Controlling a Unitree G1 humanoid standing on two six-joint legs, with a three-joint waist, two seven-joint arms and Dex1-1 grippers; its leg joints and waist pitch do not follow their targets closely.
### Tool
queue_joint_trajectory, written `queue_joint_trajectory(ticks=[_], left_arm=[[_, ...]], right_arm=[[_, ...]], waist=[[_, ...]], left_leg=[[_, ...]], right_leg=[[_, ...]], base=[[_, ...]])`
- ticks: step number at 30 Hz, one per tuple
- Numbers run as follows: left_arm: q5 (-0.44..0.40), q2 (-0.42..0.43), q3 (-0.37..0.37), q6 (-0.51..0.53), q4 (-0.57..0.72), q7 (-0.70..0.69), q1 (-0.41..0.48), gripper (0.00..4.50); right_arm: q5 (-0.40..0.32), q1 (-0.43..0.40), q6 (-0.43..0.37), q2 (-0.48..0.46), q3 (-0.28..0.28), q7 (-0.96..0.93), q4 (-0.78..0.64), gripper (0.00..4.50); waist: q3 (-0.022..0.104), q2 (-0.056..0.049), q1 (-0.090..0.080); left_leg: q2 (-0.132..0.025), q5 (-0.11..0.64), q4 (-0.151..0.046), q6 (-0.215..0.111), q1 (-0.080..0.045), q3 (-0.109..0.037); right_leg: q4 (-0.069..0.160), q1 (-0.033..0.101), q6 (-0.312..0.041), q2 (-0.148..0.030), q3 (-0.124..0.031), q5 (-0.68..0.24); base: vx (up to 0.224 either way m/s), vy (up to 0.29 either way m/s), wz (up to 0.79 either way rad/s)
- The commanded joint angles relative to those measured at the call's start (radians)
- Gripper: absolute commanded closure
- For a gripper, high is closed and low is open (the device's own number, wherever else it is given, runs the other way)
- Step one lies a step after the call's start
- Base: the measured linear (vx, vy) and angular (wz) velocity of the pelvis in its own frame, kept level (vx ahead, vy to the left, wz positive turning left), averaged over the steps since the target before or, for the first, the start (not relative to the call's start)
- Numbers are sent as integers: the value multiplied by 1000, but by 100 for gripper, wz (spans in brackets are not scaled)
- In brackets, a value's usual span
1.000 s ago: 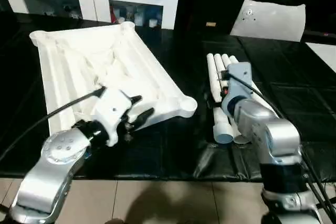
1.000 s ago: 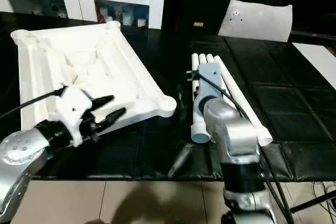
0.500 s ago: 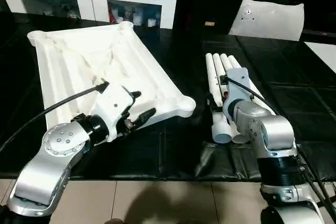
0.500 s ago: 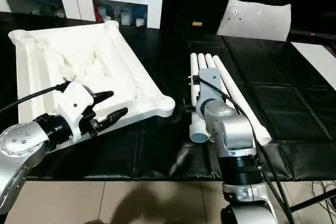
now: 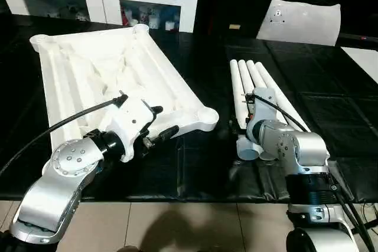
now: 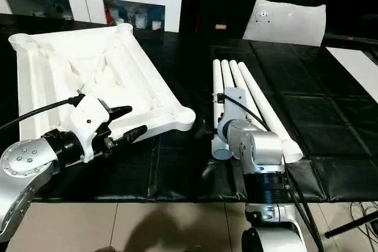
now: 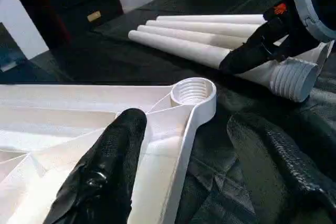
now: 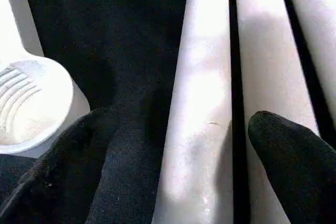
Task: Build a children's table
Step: Pick table leg
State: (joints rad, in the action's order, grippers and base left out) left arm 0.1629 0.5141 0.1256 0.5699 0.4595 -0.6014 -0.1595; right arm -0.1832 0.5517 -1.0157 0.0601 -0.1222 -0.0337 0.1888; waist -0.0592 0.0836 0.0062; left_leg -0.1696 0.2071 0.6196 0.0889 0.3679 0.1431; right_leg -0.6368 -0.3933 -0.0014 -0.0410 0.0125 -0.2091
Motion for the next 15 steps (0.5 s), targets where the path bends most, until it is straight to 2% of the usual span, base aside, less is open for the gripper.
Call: queue_joint_trajectory(ticks=[1,3,5,9,11,15], left_arm=[[5,5,13,7,9,-7,-3,154],[6,5,13,7,9,-9,-4,153],[6,7,16,7,8,-10,-6,153],[12,8,16,14,9,-16,-6,153],[13,11,18,15,8,-21,-6,153],[15,12,18,15,8,-25,-6,153]], right_arm=[[-4,17,-15,4,-32,5,12,0],[-5,19,-14,5,-33,7,19,37],[-24,22,-20,3,-42,21,39,40],[-46,24,-38,2,-56,36,57,85],[-52,26,-44,2,-62,40,67,92],[-56,30,-49,3,-67,45,78,101]], waist=[[60,-20,3],[60,-19,4],[59,-17,4],[58,-17,3],[57,-16,4],[59,-17,4]], left_leg=[[-39,92,-82,63,-7,1],[-38,85,-81,60,-7,3],[-38,92,-81,57,-6,4],[-39,115,-81,58,-7,4],[-38,126,-81,60,-6,4],[-39,113,-81,61,-5,5]], right_leg=[[61,43,-139,-67,-39,-59],[60,42,-140,-66,-39,-54],[61,42,-140,-66,-40,-65],[64,37,-140,-66,-40,-111],[66,36,-137,-66,-40,-134],[64,36,-136,-66,-39,-121]], base=[[0,0,0],[0,0,0],[0,0,0],[0,0,0],[0,0,0],[0,0,0]])
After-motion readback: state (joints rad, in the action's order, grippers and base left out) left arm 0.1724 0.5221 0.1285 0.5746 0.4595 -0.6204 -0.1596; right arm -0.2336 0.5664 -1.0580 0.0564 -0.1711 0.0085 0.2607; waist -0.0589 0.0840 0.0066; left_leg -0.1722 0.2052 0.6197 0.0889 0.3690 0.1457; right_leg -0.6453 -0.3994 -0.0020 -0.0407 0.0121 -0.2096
